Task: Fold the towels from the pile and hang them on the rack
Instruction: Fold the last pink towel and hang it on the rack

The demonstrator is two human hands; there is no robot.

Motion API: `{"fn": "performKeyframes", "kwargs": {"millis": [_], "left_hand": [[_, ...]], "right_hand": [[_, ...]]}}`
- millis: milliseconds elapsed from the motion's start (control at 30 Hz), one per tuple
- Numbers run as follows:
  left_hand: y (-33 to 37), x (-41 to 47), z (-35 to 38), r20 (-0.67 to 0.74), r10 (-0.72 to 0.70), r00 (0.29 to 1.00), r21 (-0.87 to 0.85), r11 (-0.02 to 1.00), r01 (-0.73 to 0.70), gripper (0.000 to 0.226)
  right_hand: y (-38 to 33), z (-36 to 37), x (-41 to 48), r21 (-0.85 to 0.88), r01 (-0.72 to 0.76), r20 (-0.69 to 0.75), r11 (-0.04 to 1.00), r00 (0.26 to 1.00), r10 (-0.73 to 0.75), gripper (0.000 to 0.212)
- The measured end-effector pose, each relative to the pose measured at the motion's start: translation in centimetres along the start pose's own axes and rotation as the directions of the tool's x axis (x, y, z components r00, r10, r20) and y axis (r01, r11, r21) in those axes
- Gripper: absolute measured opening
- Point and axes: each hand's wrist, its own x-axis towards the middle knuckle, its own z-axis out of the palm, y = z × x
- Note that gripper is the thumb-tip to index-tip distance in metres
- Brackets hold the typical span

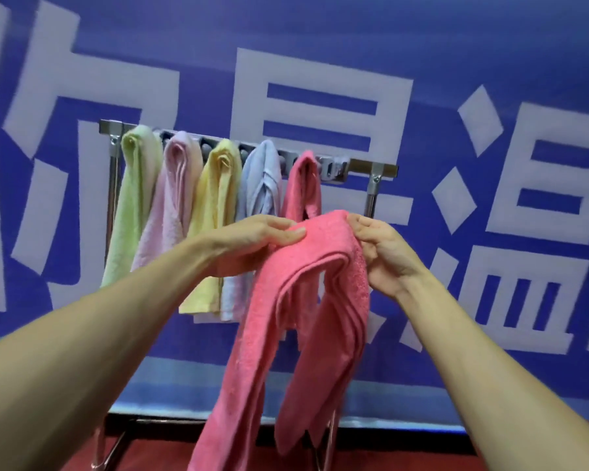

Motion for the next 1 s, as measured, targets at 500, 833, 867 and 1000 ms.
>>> {"fn": "performKeyframes", "kwargs": {"millis": [500,833,867,1000], "left_hand": [[9.5,13.4,-0.5,-0.397,0.321,0.860,0.483,0.870,-0.101,0.018],[7.8,20.6,-4.4,-0.611,0.495,0.618,0.720,0.671,0.175,0.014],[7.5,20.9,-4.5,-0.592,0.505,0.628,0.751,0.628,0.204,0.011],[5.3,21.7,-4.1,-0.478,0.590,0.650,0.875,0.385,0.294,0.010]], "right_hand": [[-7.1,-4.8,9.9,0.022,0.153,-0.249,0.988,0.958,-0.142,0.016],[-6.3,-6.7,17.9,-0.065,0.204,-0.506,0.977,0.837,-0.208,0.008],[-5.7,-7.0,18.3,-0.100,0.179,-0.525,0.979,0.826,-0.205,0.008],[-2.9,-8.1,19.0,-0.262,0.047,-0.568,0.964,0.800,-0.194,0.008]]}}
